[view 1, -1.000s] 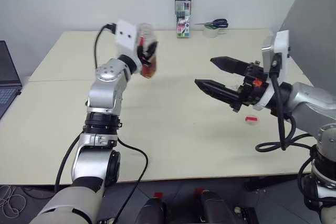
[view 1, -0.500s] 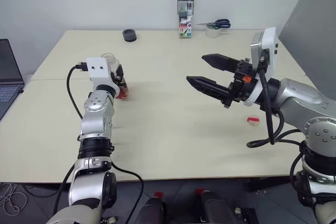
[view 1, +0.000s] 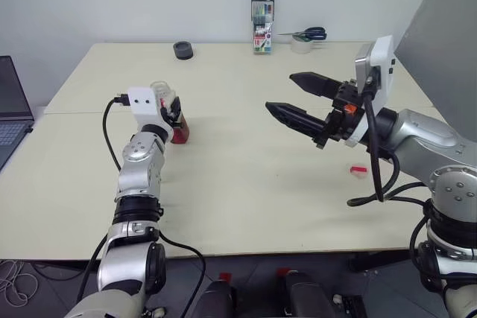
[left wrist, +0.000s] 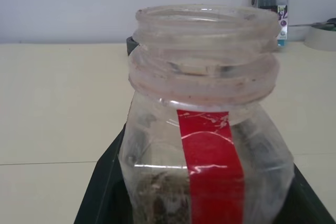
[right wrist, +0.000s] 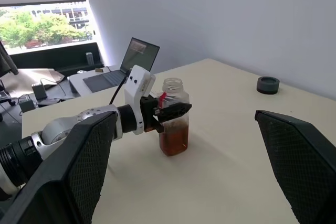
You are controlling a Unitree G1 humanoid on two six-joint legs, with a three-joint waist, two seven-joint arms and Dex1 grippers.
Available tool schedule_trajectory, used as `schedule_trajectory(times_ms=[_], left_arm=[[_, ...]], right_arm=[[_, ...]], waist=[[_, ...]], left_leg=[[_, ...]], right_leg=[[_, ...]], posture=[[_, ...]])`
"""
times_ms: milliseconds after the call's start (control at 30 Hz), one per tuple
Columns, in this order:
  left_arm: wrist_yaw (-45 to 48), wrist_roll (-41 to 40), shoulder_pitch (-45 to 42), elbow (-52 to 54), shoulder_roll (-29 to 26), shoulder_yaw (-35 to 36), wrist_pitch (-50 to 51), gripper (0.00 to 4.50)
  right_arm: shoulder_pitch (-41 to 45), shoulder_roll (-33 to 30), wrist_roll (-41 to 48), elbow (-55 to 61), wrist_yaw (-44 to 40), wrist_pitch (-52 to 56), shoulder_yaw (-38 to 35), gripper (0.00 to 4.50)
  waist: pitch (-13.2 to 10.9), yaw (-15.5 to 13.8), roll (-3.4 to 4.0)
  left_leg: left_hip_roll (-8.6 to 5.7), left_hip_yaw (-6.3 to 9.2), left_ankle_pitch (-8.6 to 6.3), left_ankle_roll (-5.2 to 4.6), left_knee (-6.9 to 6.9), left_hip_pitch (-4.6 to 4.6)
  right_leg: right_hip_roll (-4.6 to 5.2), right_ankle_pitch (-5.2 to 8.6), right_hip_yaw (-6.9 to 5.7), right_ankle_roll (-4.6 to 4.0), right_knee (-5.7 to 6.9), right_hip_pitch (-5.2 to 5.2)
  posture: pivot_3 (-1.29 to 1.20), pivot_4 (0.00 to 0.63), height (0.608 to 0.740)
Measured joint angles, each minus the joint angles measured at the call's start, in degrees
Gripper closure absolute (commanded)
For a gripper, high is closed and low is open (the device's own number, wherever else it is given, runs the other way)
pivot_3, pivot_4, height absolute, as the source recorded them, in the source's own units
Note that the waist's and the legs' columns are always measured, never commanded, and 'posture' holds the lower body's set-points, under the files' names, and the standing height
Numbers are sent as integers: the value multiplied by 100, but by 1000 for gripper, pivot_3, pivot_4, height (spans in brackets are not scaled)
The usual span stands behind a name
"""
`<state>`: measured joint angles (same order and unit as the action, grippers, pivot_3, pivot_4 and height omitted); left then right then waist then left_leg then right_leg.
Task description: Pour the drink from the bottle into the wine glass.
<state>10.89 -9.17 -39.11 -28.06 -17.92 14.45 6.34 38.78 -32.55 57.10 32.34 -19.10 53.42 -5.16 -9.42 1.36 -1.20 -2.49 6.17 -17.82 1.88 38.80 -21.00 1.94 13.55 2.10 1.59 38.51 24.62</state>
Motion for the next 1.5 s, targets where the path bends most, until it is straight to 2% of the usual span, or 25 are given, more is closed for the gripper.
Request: schedule_trajectory(times_ms=[300,800,967,1167,1300,1400,1500], left_arm=[[-20,-102,7,-37,-1,2,1,36],[-173,-184,1074,1451,144,-50,929,36],[-260,-223,1698,2187,219,-67,1380,36],[-190,-297,2579,3386,180,-223,2202,36],[746,-653,2929,4214,-379,-703,2705,36],[1976,-1188,2831,4742,-976,-1189,2842,36],[2880,-1499,2451,4795,-1467,-1363,2840,36]], right_arm=[[0,108,-10,1,44,-5,32,0],[-121,154,-185,5,-5,-40,77,0],[-150,176,-186,11,-5,-56,78,0],[-782,93,-186,200,96,-53,-77,0],[-1395,49,-511,351,553,-82,-269,0],[-1912,192,-1236,262,1173,-234,-264,0],[-2212,681,-1684,-110,1859,-211,-441,0]], waist=[[0,0,0],[0,10,0],[0,11,0],[0,4,0],[0,-6,1],[0,-12,1],[-1,7,3]], left_leg=[[0,1,0,-1,0,0],[2,2,-1,-1,-4,1],[3,2,-1,-1,-7,4],[4,9,-5,-8,-7,4],[6,22,-7,-12,-9,10],[9,18,0,0,-11,13],[17,6,2,5,-21,20]], right_leg=[[0,0,0,0,0,0],[0,0,0,0,-2,-1],[-1,0,0,0,-3,-1],[-1,0,-7,0,-17,-13],[-6,-1,-20,4,-48,-38],[-16,-1,-19,4,-53,-43],[-31,0,-4,4,-54,-41]], posture=[[0,150,740],[0,150,740],[0,150,740],[0,150,740],[0,150,740],[0,150,740],[0,150,740]])
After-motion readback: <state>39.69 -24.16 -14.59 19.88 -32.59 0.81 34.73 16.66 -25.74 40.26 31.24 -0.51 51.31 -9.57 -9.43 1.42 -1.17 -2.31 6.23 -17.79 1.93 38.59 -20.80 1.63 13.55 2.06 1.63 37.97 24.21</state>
